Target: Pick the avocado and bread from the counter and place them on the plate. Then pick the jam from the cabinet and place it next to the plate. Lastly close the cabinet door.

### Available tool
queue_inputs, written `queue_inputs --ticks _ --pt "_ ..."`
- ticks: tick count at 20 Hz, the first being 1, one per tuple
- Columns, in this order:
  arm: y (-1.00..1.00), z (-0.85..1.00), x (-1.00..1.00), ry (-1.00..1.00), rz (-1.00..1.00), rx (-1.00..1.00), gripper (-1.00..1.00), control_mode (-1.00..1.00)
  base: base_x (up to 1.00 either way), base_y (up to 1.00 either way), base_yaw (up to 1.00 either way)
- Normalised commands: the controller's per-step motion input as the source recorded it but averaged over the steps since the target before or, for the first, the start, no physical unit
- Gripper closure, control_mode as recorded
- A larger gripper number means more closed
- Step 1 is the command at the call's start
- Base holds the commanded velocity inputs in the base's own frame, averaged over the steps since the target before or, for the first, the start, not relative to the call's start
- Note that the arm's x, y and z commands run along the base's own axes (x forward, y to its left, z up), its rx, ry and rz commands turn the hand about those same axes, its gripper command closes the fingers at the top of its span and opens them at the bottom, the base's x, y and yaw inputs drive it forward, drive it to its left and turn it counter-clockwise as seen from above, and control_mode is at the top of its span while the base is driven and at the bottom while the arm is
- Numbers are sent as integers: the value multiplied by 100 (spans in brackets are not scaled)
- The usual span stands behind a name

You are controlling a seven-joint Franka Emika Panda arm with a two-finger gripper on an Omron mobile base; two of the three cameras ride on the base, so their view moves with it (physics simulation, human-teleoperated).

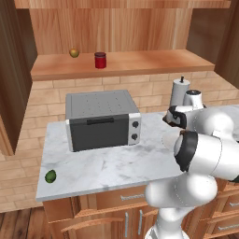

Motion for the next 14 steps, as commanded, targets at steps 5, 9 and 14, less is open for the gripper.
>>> queue_inputs --ticks 5,9,14 --pt "-7 -12 17 0 0 0 100 -100 0 0 0" --pt "-5 -14 18 0 0 0 100 -100 0 0 0" --pt "-3 -18 17 0 0 0 100 -100 0 0 0"
